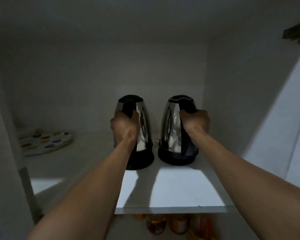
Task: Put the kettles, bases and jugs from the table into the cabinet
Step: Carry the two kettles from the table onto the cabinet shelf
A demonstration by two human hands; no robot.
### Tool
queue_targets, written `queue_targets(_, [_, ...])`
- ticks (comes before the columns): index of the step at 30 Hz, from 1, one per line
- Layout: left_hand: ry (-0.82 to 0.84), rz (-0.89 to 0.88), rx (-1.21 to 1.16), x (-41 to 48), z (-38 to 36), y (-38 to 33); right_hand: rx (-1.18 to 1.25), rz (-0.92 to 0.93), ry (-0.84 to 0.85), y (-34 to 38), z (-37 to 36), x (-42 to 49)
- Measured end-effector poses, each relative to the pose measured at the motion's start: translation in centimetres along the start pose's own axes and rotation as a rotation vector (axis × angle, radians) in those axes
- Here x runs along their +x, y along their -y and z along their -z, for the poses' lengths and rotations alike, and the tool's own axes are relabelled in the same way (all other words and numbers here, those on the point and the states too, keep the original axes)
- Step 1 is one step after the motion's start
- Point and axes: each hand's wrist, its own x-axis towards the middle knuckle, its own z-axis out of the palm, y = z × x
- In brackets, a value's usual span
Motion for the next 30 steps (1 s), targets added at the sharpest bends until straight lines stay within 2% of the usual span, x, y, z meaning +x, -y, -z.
queue_targets(7, [0.080,0.011,0.058,2.6,-2.3,-0.2,-0.005,0.005,0.055,-0.7,-2.2,2.8])
queue_targets(13, [0.047,0.007,0.100,1.7,-2.5,-0.1,-0.006,-0.027,0.146,-0.6,-1.2,2.3])
queue_targets(19, [0.016,-0.054,0.141,-1.2,-1.5,-0.9,0.013,-0.024,0.138,-2.0,-0.6,0.8])
queue_targets(30, [-0.029,0.105,0.151,-3.3,0.5,0.5,-0.094,-0.077,0.132,-2.4,0.1,-0.9])
